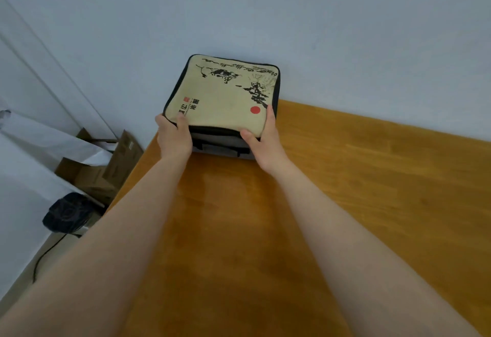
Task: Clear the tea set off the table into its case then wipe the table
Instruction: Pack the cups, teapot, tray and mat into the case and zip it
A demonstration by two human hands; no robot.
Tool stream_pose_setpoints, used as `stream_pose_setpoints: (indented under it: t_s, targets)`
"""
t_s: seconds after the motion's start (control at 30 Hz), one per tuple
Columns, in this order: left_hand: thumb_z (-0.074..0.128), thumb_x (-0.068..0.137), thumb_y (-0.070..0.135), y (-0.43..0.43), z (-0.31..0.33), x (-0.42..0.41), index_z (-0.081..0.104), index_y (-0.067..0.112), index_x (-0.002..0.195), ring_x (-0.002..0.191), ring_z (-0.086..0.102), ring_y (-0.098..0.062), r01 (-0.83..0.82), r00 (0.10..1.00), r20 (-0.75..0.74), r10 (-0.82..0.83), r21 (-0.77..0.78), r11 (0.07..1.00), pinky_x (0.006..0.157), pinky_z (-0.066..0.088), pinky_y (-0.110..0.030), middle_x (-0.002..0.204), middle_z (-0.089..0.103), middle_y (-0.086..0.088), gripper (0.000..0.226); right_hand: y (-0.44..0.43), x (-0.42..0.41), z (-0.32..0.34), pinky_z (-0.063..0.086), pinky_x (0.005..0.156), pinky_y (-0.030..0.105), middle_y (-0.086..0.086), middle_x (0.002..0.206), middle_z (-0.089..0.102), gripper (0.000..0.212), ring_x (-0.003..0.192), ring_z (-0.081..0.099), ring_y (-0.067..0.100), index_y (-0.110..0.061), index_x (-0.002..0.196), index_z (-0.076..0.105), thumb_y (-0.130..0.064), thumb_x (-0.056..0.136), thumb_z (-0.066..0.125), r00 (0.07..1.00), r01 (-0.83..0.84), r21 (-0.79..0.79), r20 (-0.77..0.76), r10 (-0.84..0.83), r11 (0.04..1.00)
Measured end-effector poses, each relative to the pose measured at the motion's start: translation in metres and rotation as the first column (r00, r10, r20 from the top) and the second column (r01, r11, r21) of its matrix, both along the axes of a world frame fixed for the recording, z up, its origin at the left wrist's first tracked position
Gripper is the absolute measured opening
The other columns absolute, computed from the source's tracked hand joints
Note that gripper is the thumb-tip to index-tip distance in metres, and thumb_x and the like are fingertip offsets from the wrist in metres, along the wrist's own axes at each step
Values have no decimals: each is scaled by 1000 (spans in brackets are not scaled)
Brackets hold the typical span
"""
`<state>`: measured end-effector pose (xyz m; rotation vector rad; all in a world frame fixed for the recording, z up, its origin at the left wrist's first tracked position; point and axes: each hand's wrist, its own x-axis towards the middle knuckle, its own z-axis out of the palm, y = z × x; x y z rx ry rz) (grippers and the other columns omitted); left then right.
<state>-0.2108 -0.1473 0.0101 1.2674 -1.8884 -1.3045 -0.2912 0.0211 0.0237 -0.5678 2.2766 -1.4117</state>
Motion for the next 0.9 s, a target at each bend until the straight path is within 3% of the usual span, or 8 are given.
stream_pose_setpoints:
  t_s: [0.3,0.43,0.5,0.57,0.67,0.73,0.8,0.9]
  targets:
    - [28,104,34,-28,11,-21,31,0,129,93,46,-24,44,987,155,-35,-60,997,75,35,-35,119,50,-15,42,-28,-16,4,49,90,47,18,151,32,83,114,54,33,-37,147,-24,-58,96,38,998,-32,307,-46,48,951]
    - [28,104,33,-34,11,-22,28,1,130,93,49,-26,69,980,190,-55,-65,996,73,36,-35,123,52,-18,41,-30,-19,6,53,80,45,14,126,54,83,95,61,31,-36,146,-27,-56,97,37,997,-44,358,-42,63,933]
    - [27,103,38,-36,11,-21,26,3,132,103,52,-33,81,966,252,-58,-81,993,78,39,-40,127,52,-20,45,-28,-19,13,53,75,40,11,117,58,81,84,60,26,-33,146,-27,-52,99,37,997,-67,368,-15,78,927]
    - [25,101,47,-38,12,-17,18,7,143,120,46,-40,97,930,365,-42,-133,986,94,40,-49,137,45,-22,58,-19,-12,18,49,66,37,10,112,60,73,76,57,24,-35,148,-23,-52,101,30,993,-66,425,-57,100,903]
    - [24,98,58,-29,17,-3,1,16,154,137,29,-38,111,890,455,18,-256,960,108,28,-56,153,28,-20,74,7,10,16,49,67,37,10,128,54,60,93,60,26,-42,150,-12,-54,101,20,965,-27,506,-212,155,862]
    - [23,99,58,-9,19,9,4,19,155,143,20,-36,92,915,399,58,-349,932,114,18,-55,157,19,-17,70,26,21,15,52,84,44,6,153,33,59,120,54,28,-45,150,-7,-56,100,21,948,-36,506,-257,190,862]
    - [18,100,55,20,18,22,7,22,154,146,13,-32,88,939,337,64,-416,905,117,9,-55,160,14,-12,65,40,30,20,47,97,46,5,160,18,61,133,43,30,-46,150,-6,-58,99,24,933,-19,503,-303,197,864]
    - [16,100,54,70,18,42,7,25,154,148,7,-26,166,946,325,-23,-418,893,118,4,-55,162,8,-4,62,56,43,29,48,90,41,5,161,14,62,134,42,29,-44,151,-4,-60,98,24,919,103,521,-375,119,848]
